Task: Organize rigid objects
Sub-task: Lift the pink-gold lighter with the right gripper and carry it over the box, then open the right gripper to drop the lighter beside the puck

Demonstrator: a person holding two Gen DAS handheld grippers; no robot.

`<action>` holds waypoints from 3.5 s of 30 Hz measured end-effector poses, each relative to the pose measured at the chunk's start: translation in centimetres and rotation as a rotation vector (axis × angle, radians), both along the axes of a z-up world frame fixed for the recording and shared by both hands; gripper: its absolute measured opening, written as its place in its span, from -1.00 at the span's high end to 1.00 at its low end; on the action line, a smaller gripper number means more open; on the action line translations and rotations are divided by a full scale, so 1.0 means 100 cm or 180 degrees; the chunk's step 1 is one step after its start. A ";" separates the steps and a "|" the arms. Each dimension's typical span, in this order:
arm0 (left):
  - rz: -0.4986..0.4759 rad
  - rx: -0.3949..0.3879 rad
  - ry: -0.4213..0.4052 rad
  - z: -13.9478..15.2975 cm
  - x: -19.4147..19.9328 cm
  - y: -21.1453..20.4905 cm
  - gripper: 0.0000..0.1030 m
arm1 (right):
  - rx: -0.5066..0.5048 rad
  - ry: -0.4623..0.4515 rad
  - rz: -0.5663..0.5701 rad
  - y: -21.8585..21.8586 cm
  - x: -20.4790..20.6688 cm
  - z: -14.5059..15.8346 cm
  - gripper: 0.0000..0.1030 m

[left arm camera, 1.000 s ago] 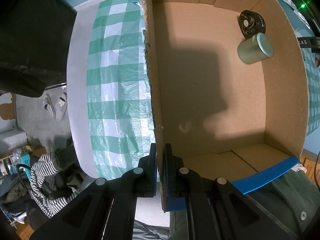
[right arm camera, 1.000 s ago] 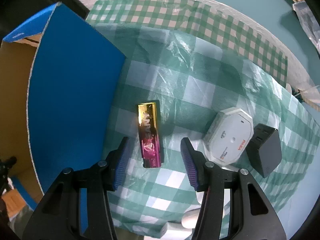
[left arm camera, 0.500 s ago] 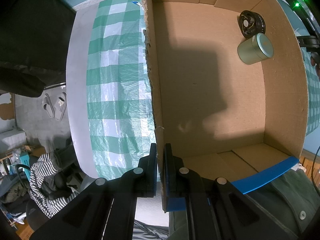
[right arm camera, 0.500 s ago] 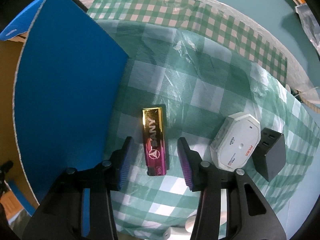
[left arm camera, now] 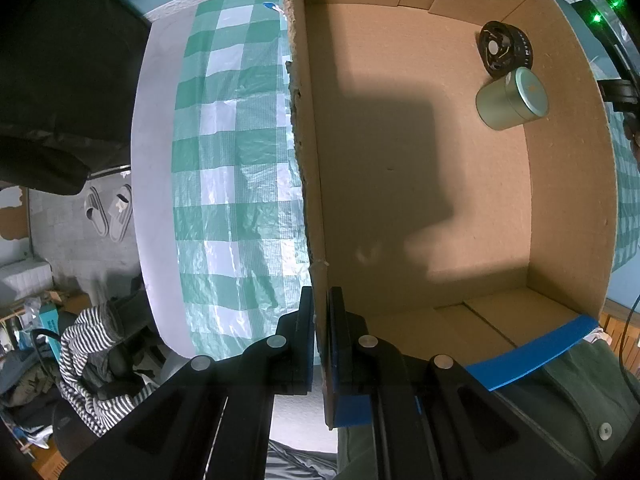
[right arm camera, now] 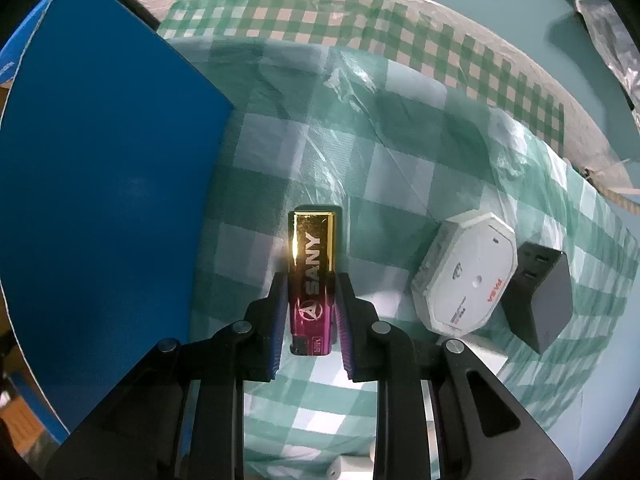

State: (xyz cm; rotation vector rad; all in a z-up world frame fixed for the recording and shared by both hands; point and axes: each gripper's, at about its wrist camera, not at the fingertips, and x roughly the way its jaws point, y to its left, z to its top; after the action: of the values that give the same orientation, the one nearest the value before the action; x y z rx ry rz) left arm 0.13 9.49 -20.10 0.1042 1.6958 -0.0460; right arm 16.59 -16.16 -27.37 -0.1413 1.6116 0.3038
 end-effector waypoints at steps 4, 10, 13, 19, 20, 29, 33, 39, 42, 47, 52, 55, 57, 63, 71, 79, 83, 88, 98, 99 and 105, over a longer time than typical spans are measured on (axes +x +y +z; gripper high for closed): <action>-0.0008 -0.0001 -0.0010 0.000 -0.001 0.000 0.88 | 0.0012 0.0010 -0.0026 -0.003 -0.001 -0.001 0.56; -0.0012 -0.0003 -0.0009 0.000 -0.001 -0.001 0.88 | 0.0024 0.0045 -0.0079 -0.010 -0.005 -0.001 0.56; -0.0014 -0.0002 -0.0009 0.000 -0.001 -0.001 0.88 | 0.0062 0.0028 -0.0072 -0.014 -0.008 0.002 0.56; -0.0035 -0.0001 -0.0010 0.000 -0.001 -0.001 0.88 | 0.0088 0.0000 -0.0088 -0.020 -0.013 0.012 0.56; -0.0038 -0.0001 -0.0010 0.000 -0.002 -0.001 0.88 | 0.0093 -0.0007 -0.0088 -0.020 -0.014 0.015 0.56; -0.0049 0.0004 -0.0014 -0.001 -0.002 -0.002 0.88 | 0.0122 -0.0072 -0.0019 -0.022 -0.021 0.044 0.56; -0.0052 0.0009 -0.0019 0.000 -0.002 -0.002 0.88 | 0.0136 -0.0132 0.0053 -0.020 -0.024 0.061 0.56; -0.0047 -0.0001 -0.0026 0.001 -0.002 -0.001 0.88 | 0.0174 -0.0232 0.0165 -0.013 -0.026 0.088 0.56; -0.0047 -0.0004 -0.0034 0.001 -0.002 -0.001 0.88 | 0.0185 -0.0280 0.0230 -0.009 -0.026 0.099 0.56; -0.0045 -0.0006 -0.0043 0.002 -0.002 -0.001 0.88 | 0.0213 -0.0354 0.0333 0.001 -0.025 0.116 0.56; -0.0026 -0.0012 -0.0050 0.002 -0.002 -0.001 0.88 | 0.0267 -0.0415 0.0470 0.020 -0.025 0.132 0.56; -0.0021 -0.0015 -0.0054 0.003 -0.002 0.000 0.88 | 0.0293 -0.0448 0.0559 0.033 -0.023 0.139 0.56; -0.0017 -0.0015 -0.0056 0.003 -0.002 0.000 0.88 | 0.0306 -0.0467 0.0607 0.041 -0.022 0.142 0.56; -0.0003 -0.0014 -0.0061 0.004 -0.002 0.001 0.88 | 0.0320 -0.0466 0.0807 0.069 -0.020 0.144 0.56; -0.0002 -0.0017 -0.0061 0.004 -0.002 0.001 0.88 | 0.0268 -0.0333 0.1007 0.099 -0.019 0.123 0.56; 0.0005 -0.0019 -0.0053 0.004 -0.002 0.002 0.88 | 0.0218 -0.0207 0.1068 0.116 -0.020 0.099 0.56; 0.0000 -0.0014 -0.0057 0.004 -0.003 0.002 0.88 | 0.0184 -0.0164 0.1081 0.121 -0.022 0.090 0.56; 0.0000 -0.0013 -0.0059 0.003 -0.003 0.002 0.88 | 0.0169 -0.0122 0.1083 0.123 -0.024 0.081 0.56; 0.0004 -0.0013 -0.0056 0.003 -0.002 0.002 0.88 | 0.0197 -0.0193 0.1065 0.122 -0.027 0.077 0.54; 0.0004 -0.0013 -0.0056 0.003 -0.002 0.002 0.88 | 0.0208 -0.0207 0.1048 0.122 -0.027 0.079 0.54; -0.0008 -0.0007 -0.0056 0.003 -0.002 0.002 0.88 | 0.0235 -0.0279 0.0974 0.118 -0.026 0.091 0.31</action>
State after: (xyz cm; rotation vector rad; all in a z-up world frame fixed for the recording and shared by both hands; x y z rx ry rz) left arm -0.12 9.72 -19.85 0.1050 1.6782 -0.0486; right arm 14.02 -4.40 -18.24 -0.3416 1.4885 0.5843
